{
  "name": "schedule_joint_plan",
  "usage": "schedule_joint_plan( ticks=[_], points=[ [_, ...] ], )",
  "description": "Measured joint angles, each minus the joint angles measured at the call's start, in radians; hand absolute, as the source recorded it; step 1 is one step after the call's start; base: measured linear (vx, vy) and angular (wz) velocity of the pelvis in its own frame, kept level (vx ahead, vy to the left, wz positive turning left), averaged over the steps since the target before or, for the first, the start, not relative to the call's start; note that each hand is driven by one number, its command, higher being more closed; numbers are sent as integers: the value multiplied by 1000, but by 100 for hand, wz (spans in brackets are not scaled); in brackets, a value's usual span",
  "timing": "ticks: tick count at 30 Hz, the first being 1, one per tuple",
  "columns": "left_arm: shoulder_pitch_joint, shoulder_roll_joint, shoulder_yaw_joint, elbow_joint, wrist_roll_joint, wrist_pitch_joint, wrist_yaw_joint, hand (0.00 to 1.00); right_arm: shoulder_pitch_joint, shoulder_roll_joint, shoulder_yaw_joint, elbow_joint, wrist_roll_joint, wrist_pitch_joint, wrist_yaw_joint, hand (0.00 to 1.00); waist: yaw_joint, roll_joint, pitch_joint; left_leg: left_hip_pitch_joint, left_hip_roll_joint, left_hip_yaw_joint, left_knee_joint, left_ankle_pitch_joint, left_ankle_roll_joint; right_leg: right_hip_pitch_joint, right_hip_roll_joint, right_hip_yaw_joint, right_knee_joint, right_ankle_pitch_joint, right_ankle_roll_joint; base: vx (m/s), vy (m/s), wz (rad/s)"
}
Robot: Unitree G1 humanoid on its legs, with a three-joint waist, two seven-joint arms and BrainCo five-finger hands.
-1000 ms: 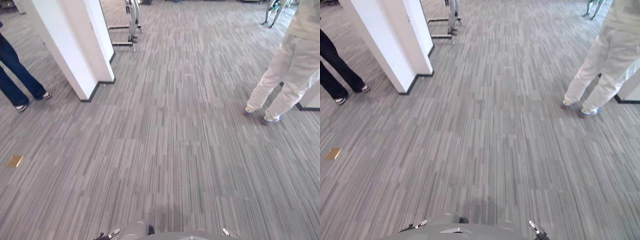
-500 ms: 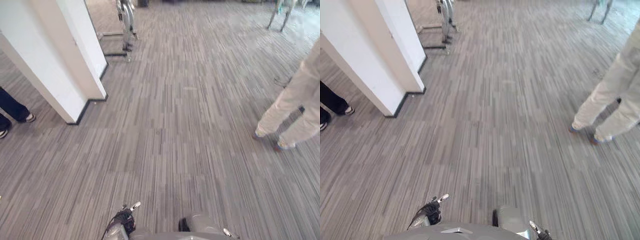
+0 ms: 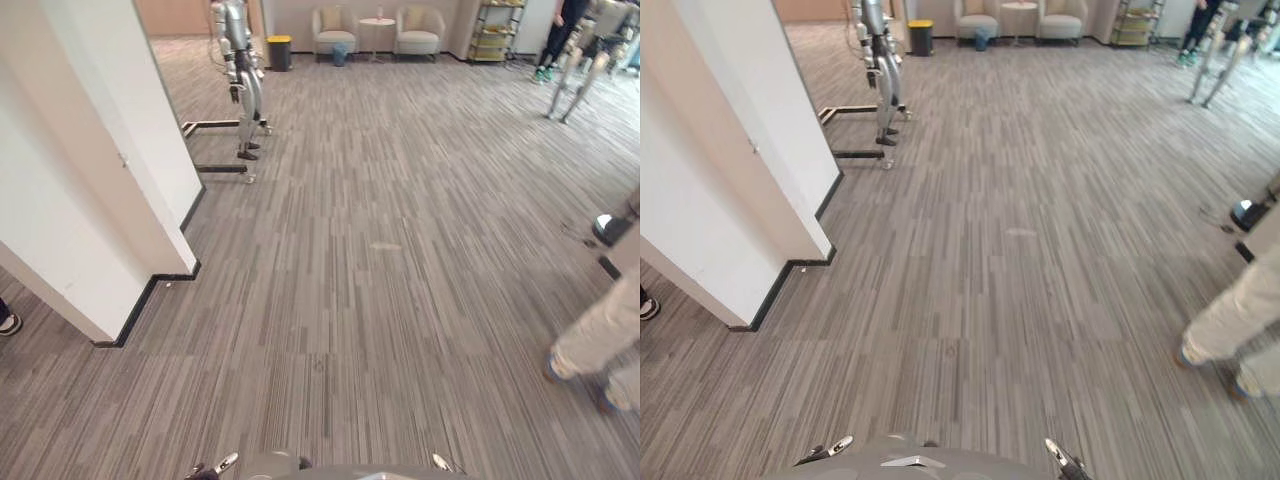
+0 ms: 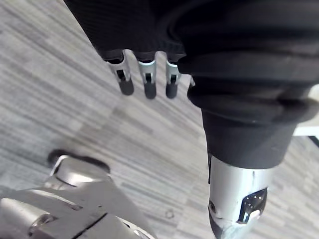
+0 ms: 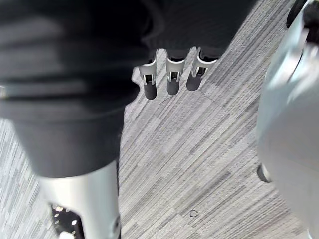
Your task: Organize washtable
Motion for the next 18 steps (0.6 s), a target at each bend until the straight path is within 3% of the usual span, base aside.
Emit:
schedule_joint_plan(
  ticks=[2, 3, 5, 6, 7, 8, 9, 10, 11, 12, 13, 14, 15, 16, 17, 18],
  points=[
    [-59, 1, -97, 6, 7, 6, 0, 0, 23, 0, 1, -16, -1, -3, 8, 0, -27, 54, 40, 151, 25, -87, -97, 0, 0, -200, 10, -101, 45, -104, -42, 35, 16, 73],
    [-77, -6, -110, 3, 7, 5, 0, 0, 30, 2, 7, -18, 0, -3, 8, 0, -31, 63, 46, 186, 32, -92, -125, 0, 0, -245, 1, -112, 5, -133, -39, -122, 62, 68],
    [-124, -50, -115, -27, 7, 0, -1, 0, 41, 7, 30, -21, 4, -4, 8, 0, -35, 79, 62, 276, 48, -103, -187, -30, 12, -339, -37, -144, -238, -173, -42, -209, 36, 48],
    [-142, -82, -116, -57, 6, -7, 0, 0, 48, 2, 39, -25, 1, -3, 4, 0, -42, 93, 73, 345, 72, -107, -227, -94, -2, -335, -63, -198, -508, -165, -29, 410, -366, 92],
    [-118, -196, -52, -68, 17, -15, -1, 0, 46, -35, 86, -6, -15, 3, -8, 0, -73, 134, 51, 304, 136, -173, 162, -190, -60, -280, -16, -262, -791, -85, -112, 625, -446, 76],
    [-127, -208, -17, -75, 17, -15, 2, 0, 37, -59, 113, -19, -25, 1, -7, 0, -57, 160, 47, 204, 151, -181, 403, -91, -175, -254, 4, -271, -795, -109, -141, 850, -531, 29],
    [-125, -210, -8, -80, 17, -16, 5, 0, 21, -75, 124, -21, -29, 1, -6, 0, -42, 176, 47, 157, 163, -183, 528, -39, -227, -206, 23, -270, -815, -118, -156, 326, -204, -36],
    [-125, -208, -8, -82, 17, -17, 5, 0, 17, -74, 120, -20, -29, 0, -6, 0, -41, 173, 47, 157, 163, -186, 541, -20, -220, -173, 23, -269, -828, -121, -161, 262, -240, -22],
    [-111, -220, 15, -91, 17, -21, 3, 0, 9, -79, 150, -32, -29, 2, -10, 0, -46, 192, 54, 140, 171, -187, 550, 98, -204, -80, 46, -274, -871, -145, -174, 182, -211, -7],
    [-93, -218, 20, -91, 17, -24, -3, 0, 10, -104, 184, -42, -26, 2, -8, 0, -42, 204, 54, 149, 199, -177, 498, 288, -205, -53, 78, -301, -856, -166, -189, 213, -231, -54],
    [-53, -202, 64, -121, 12, -37, -11, 0, -3, -120, 249, -54, -27, 8, -8, 0, -12, 181, 60, 104, 205, -98, 618, 480, -198, 11, 91, -303, -836, -264, -223, 55, -119, -89],
    [-64, -187, 67, -100, 16, -39, -12, 0, -18, -126, 222, -71, -24, 0, -17, 0, 17, 209, 80, -24, 222, -85, 811, 325, -148, 91, 113, -279, -881, -329, -254, 5, -37, -88],
    [-60, -180, 69, -92, 16, -32, -12, 0, -26, -121, 218, -72, -24, -4, -20, 0, 29, 214, 83, -86, 218, -70, 839, 176, -127, 113, 107, -281, -896, -331, -253, 46, 31, -52],
    [-32, -168, 97, -100, -10, -25, -15, 0, -43, -101, 196, -70, -23, -1, -18, 0, 42, 202, 78, -161, 196, -37, 762, 53, -100, 140, 90, -270, -910, -346, -249, 324, 24, -35],
    [-19, -157, 97, -117, -12, -30, -12, 0, -58, -88, 219, -76, -16, -3, -19, 0, 57, 185, 79, -240, 174, -10, 566, -28, -98, 171, 70, -252, -921, -372, -225, 558, 32, -43],
    [0, -146, 100, -110, -5, -27, -8, 0, -67, -74, 242, -76, -16, -4, -17, 0, 63, 171, 79, -258, 158, -5, 278, -24, -100, 214, 48, -232, -938, -394, -192, 559, 38, -39]
  ],
)
